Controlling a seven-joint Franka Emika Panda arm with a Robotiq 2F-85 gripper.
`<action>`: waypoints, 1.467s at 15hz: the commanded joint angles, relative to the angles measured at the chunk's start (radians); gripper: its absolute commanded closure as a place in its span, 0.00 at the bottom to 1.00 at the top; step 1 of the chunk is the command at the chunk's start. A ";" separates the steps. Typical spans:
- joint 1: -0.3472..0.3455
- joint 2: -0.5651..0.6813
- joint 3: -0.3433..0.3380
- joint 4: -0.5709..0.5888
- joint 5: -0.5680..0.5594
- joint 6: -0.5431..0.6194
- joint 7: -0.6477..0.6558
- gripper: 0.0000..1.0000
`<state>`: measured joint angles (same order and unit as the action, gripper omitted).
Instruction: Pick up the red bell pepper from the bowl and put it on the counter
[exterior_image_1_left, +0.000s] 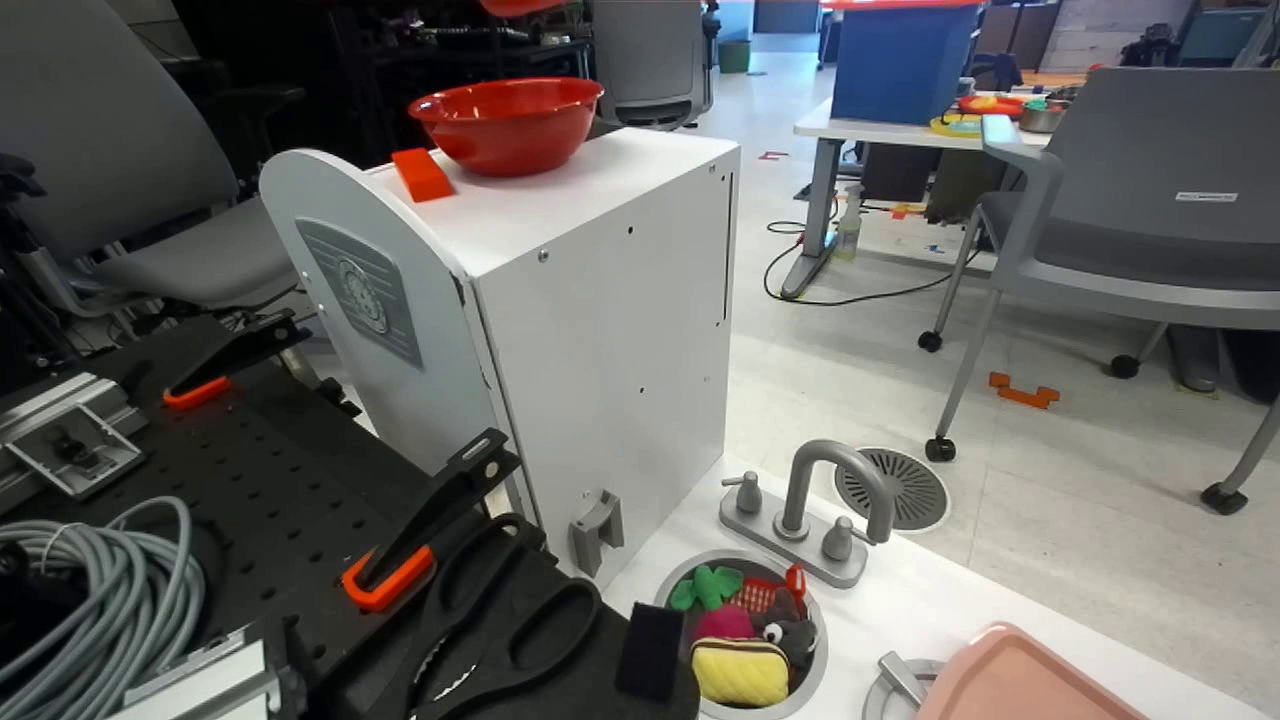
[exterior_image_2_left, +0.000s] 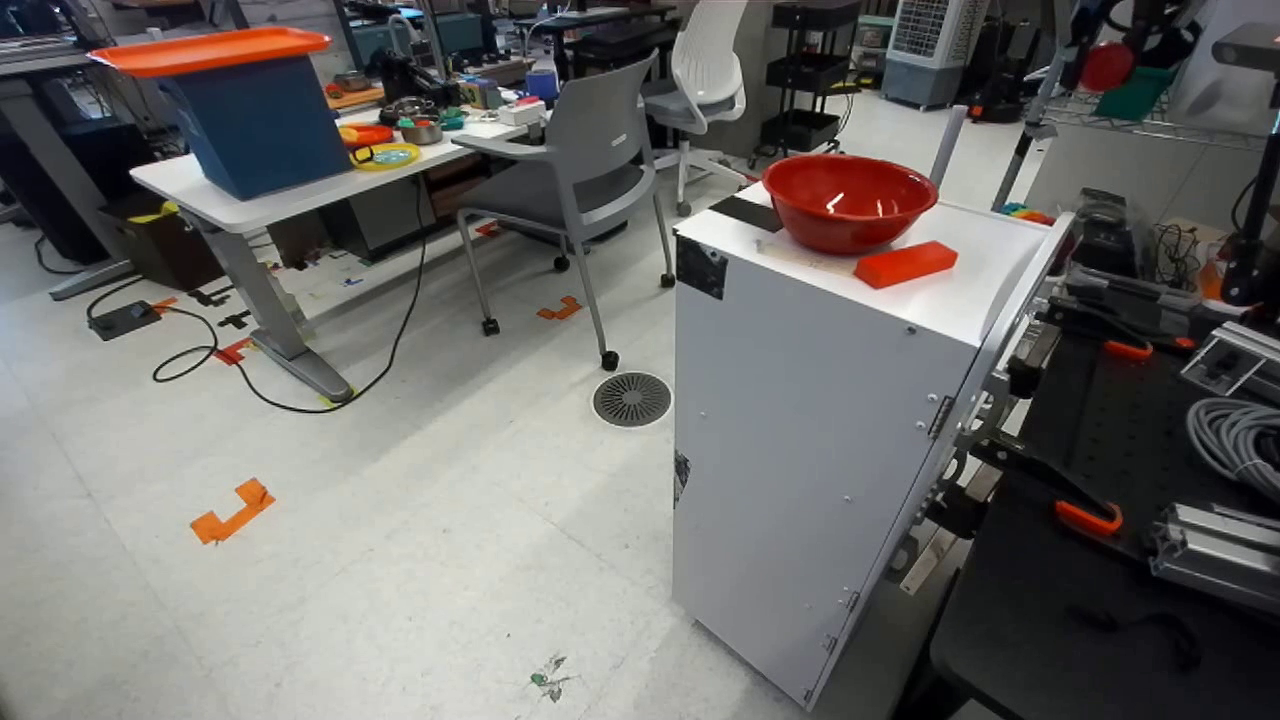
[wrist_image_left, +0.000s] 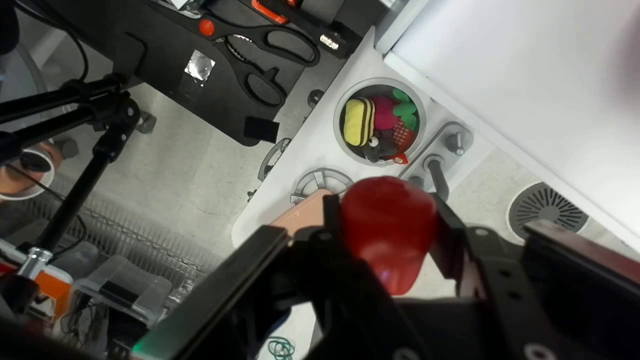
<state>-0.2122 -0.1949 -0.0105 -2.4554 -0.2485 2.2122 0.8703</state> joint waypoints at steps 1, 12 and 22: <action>0.054 0.091 0.019 0.056 -0.017 -0.010 0.001 0.82; 0.141 0.241 -0.001 0.141 -0.081 0.044 0.102 0.82; 0.159 0.285 -0.001 0.142 0.220 0.160 -0.013 0.82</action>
<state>-0.0782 0.0727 0.0045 -2.3225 -0.0661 2.3538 0.8887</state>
